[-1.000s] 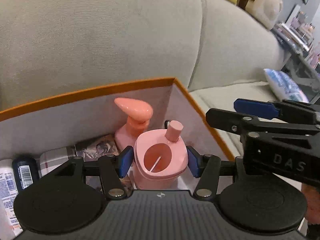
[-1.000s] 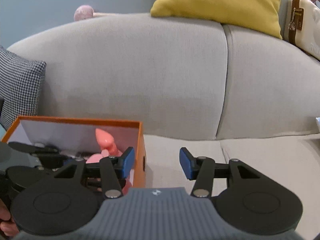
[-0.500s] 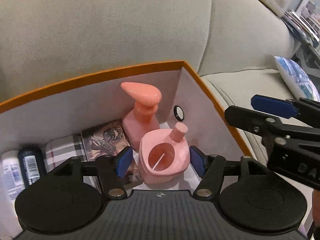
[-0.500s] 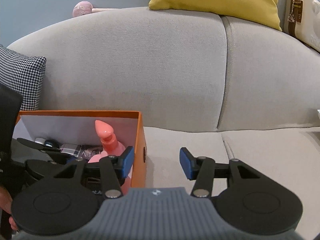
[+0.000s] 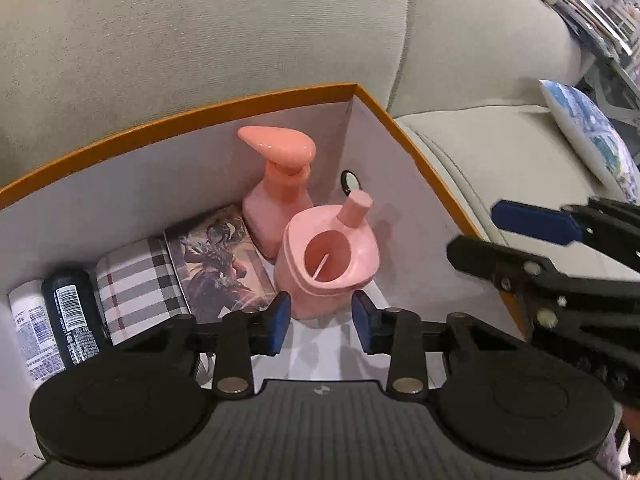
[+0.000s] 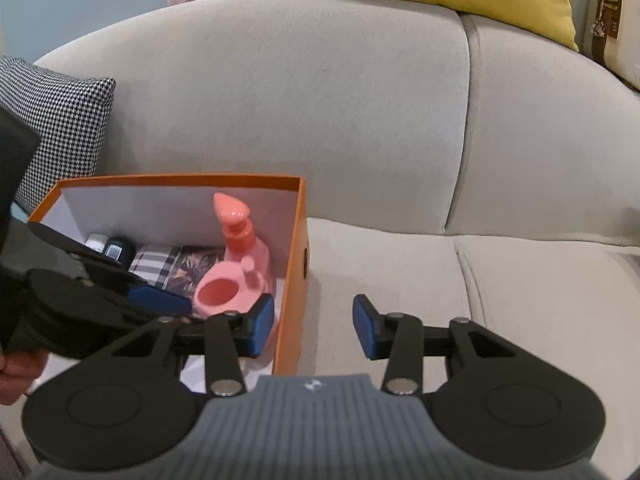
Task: Organize rigid objects
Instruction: 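Lower the pink cup with the left tool while the right tool lowers the pump bottle, then open both tools and move them back to the items in front of the box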
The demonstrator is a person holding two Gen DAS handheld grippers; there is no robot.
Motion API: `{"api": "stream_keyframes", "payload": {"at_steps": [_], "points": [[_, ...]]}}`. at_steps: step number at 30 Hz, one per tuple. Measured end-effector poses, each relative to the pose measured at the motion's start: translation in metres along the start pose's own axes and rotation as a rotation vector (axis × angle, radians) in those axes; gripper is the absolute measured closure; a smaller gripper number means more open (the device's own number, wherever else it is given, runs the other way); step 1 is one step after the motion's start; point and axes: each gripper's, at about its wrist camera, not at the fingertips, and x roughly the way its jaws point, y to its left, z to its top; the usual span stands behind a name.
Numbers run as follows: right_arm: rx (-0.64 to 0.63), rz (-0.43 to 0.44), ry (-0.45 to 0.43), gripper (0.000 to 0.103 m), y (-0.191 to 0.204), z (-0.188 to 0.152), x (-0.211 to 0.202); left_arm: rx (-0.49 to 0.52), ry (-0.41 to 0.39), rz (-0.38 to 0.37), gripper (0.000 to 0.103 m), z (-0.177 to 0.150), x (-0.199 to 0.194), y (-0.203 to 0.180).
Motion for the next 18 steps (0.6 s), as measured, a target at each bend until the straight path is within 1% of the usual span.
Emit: {"api": "stream_keyframes", "payload": {"at_steps": [4,9,11,14,18], "points": [[-0.013,0.002,0.003,0.059,0.001,0.0,0.0,-0.02,0.007,-0.001,0.062,0.002,0.004,0.0],[-0.015,0.011,-0.004,0.059,-0.001,0.001,-0.002,0.004,0.005,-0.006,0.062,-0.001,-0.008,-0.002],[-0.023,0.008,-0.01,0.059,0.001,0.001,-0.005,0.018,-0.024,-0.01,0.062,-0.006,-0.021,-0.003],[-0.028,0.012,-0.027,0.059,0.003,-0.001,-0.015,0.029,-0.082,0.009,0.062,-0.017,-0.046,-0.006],[-0.019,0.044,-0.072,0.058,0.005,-0.01,-0.036,0.036,-0.173,0.013,0.062,-0.04,-0.084,-0.011]]}}
